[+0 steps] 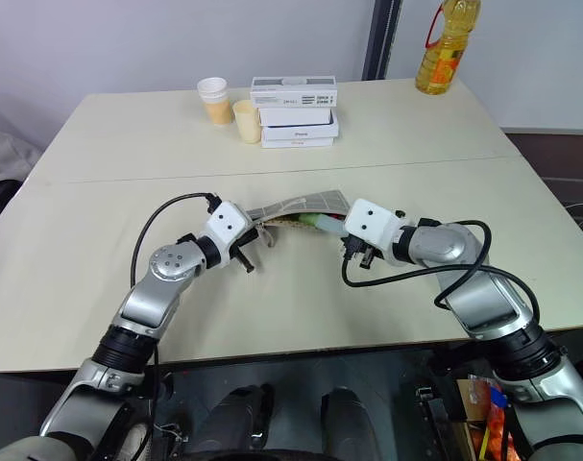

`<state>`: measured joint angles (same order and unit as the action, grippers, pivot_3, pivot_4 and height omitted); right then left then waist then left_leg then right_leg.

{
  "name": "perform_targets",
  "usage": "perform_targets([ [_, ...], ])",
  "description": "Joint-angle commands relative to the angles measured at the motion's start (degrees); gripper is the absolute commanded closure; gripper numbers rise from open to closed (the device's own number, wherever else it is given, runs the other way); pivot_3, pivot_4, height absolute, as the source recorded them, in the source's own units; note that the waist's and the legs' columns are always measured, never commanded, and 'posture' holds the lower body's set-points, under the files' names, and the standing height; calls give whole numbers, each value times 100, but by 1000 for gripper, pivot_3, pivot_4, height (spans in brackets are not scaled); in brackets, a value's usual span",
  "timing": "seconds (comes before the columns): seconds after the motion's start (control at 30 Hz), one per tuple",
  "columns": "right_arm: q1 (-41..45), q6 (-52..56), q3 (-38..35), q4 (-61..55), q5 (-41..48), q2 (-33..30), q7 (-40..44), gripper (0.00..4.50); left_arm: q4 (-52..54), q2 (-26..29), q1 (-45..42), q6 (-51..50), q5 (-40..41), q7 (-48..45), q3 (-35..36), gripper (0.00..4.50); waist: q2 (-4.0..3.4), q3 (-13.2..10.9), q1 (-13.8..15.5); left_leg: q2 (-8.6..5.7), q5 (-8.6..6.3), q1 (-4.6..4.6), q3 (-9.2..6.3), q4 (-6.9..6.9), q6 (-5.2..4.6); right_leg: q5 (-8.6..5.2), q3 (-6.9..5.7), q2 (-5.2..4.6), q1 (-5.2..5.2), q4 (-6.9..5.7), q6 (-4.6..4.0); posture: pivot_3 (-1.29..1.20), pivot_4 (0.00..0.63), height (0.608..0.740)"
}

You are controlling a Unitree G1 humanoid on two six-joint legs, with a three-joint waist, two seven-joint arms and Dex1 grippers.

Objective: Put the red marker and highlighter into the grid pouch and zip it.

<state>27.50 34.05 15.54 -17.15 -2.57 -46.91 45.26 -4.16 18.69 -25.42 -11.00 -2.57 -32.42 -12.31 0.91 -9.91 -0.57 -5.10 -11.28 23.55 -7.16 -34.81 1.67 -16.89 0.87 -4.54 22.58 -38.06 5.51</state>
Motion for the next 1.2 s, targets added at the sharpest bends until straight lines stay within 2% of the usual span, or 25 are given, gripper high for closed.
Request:
perform_targets([
  [0.03,310,-71,284,-97,-455,-145,138,3621,321,39,-29,248,-69,-129,-138,4500,0,0,-2,0,0,0,0,0,0,0,0,0,0,0,0,0,150,740],
  [0.33,739,-106,754,-103,-881,272,364,3621,546,39,-12,136,-53,-401,-319,4500,0,0,-5,0,0,4,-1,0,0,0,0,0,5,0,0,0,150,740],
  [0.4,749,-109,713,-100,-885,294,412,2541,562,45,-2,78,-52,-416,-315,4500,0,0,1,0,0,5,-1,0,0,0,0,-1,5,0,0,0,150,740],
  [0.47,747,-141,649,-87,-897,285,440,1707,565,33,5,7,-38,-404,-287,4500,0,0,4,-1,0,5,-2,-1,0,0,-1,-1,4,1,0,0,150,740],
  [0.57,695,-225,260,-149,-683,315,398,70,544,-39,4,-266,26,-301,-159,4500,0,0,1,-2,-1,5,-2,-1,-1,0,-1,-2,4,1,0,0,150,740],
  [0.7,504,-179,-712,-570,391,564,595,23,419,-241,-161,-785,238,-111,106,4500,2,-1,2,-2,-1,5,-4,-2,-1,0,-2,-1,3,1,1,0,150,740],
  [0.93,304,790,-1960,-989,1874,770,664,23,265,-444,-779,-1651,756,-279,330,4500,2,-2,3,-2,-1,6,-12,-11,-2,1,-12,0,-6,1,2,0,150,740],
  [1.07,-110,1260,-2087,-1392,2558,753,768,23,86,-551,-1196,-2385,1056,-317,451,4500,2,-2,9,-2,-3,7,-15,-11,-5,0,-14,0,-7,2,3,0,150,740],
  [1.2,-286,1452,-1684,-1223,2451,1073,144,23,10,-604,-1608,-3349,1471,-559,474,4500,2,-2,-25,-3,-5,9,-13,-14,-9,-1,-14,0,-4,0,5,0,150,740],
])
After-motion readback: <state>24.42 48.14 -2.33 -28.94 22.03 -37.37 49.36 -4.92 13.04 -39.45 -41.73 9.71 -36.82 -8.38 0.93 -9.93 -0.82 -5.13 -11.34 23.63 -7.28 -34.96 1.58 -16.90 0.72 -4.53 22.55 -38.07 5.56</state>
